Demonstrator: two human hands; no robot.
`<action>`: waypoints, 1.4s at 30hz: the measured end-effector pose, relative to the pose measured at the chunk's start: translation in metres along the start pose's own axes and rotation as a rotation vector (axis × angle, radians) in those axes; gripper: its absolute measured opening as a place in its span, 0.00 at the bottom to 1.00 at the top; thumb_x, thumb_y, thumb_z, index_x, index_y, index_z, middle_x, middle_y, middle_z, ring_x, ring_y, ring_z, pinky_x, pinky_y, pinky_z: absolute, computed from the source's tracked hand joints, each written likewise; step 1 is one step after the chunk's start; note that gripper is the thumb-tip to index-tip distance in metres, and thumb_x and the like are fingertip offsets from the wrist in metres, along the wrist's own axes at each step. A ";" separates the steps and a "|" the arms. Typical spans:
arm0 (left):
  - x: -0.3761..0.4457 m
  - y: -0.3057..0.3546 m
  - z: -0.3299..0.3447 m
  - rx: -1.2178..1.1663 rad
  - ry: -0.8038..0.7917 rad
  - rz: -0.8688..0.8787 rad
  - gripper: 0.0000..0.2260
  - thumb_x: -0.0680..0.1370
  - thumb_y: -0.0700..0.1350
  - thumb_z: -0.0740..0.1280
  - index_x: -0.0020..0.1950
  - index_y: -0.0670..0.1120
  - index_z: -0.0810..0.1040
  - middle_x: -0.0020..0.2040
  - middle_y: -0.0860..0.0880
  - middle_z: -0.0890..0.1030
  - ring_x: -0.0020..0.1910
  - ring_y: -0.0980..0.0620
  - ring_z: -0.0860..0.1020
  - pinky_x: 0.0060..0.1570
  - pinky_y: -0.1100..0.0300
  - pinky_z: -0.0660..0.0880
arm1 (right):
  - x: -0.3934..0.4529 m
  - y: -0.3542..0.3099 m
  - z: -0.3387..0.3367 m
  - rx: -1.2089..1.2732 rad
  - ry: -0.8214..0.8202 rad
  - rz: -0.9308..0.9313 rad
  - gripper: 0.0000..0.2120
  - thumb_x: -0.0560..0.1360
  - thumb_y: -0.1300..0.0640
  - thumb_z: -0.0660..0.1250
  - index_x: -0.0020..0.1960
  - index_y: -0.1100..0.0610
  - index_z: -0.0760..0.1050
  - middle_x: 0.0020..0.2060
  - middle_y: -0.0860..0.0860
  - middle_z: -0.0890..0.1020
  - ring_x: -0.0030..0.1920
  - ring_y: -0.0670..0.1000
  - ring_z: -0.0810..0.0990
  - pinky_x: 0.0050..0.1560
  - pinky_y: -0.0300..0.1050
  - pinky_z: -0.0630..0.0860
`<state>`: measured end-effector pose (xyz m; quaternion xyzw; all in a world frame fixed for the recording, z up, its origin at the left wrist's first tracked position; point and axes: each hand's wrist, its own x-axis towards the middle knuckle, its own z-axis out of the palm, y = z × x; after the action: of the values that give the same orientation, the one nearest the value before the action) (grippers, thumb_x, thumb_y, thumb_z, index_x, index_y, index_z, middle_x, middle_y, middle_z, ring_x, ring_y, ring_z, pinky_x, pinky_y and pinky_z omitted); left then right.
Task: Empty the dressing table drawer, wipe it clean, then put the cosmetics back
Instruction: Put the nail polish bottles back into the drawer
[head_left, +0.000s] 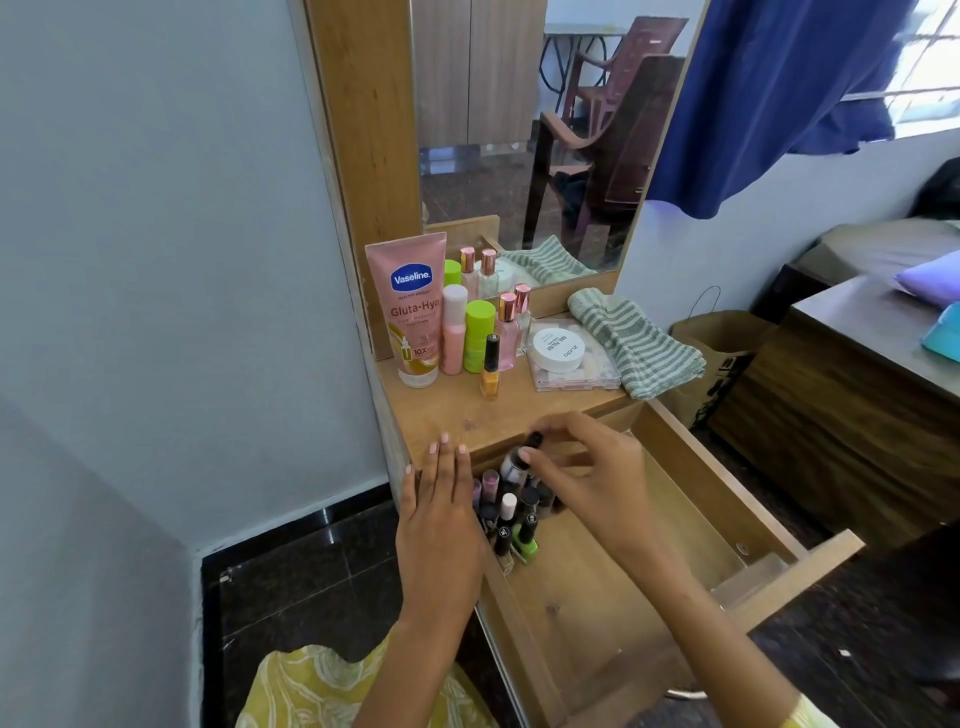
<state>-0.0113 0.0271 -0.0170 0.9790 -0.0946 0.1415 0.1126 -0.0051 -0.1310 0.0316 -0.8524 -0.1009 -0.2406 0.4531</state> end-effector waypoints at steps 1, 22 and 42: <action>0.000 -0.001 0.000 0.009 -0.018 -0.002 0.28 0.76 0.41 0.65 0.75 0.41 0.60 0.75 0.42 0.58 0.75 0.45 0.56 0.71 0.49 0.48 | -0.004 0.003 -0.008 -0.025 -0.023 0.013 0.09 0.69 0.58 0.75 0.48 0.54 0.81 0.41 0.44 0.83 0.40 0.43 0.82 0.39 0.41 0.81; -0.003 -0.004 0.010 -0.017 -0.029 -0.003 0.27 0.82 0.42 0.49 0.74 0.46 0.34 0.75 0.46 0.35 0.75 0.48 0.35 0.71 0.52 0.32 | -0.029 0.059 0.014 -0.382 -0.523 0.263 0.09 0.68 0.64 0.74 0.45 0.53 0.81 0.42 0.46 0.84 0.44 0.42 0.82 0.51 0.42 0.79; 0.006 0.005 0.014 -0.044 -0.047 0.020 0.31 0.80 0.42 0.58 0.75 0.40 0.41 0.76 0.42 0.43 0.76 0.45 0.45 0.72 0.49 0.41 | 0.061 0.019 0.051 -0.157 0.027 0.275 0.14 0.70 0.49 0.74 0.50 0.55 0.77 0.43 0.47 0.82 0.41 0.47 0.80 0.45 0.47 0.78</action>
<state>-0.0032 0.0176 -0.0270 0.9783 -0.1102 0.1175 0.1306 0.0710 -0.1024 0.0245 -0.8877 0.0420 -0.1947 0.4150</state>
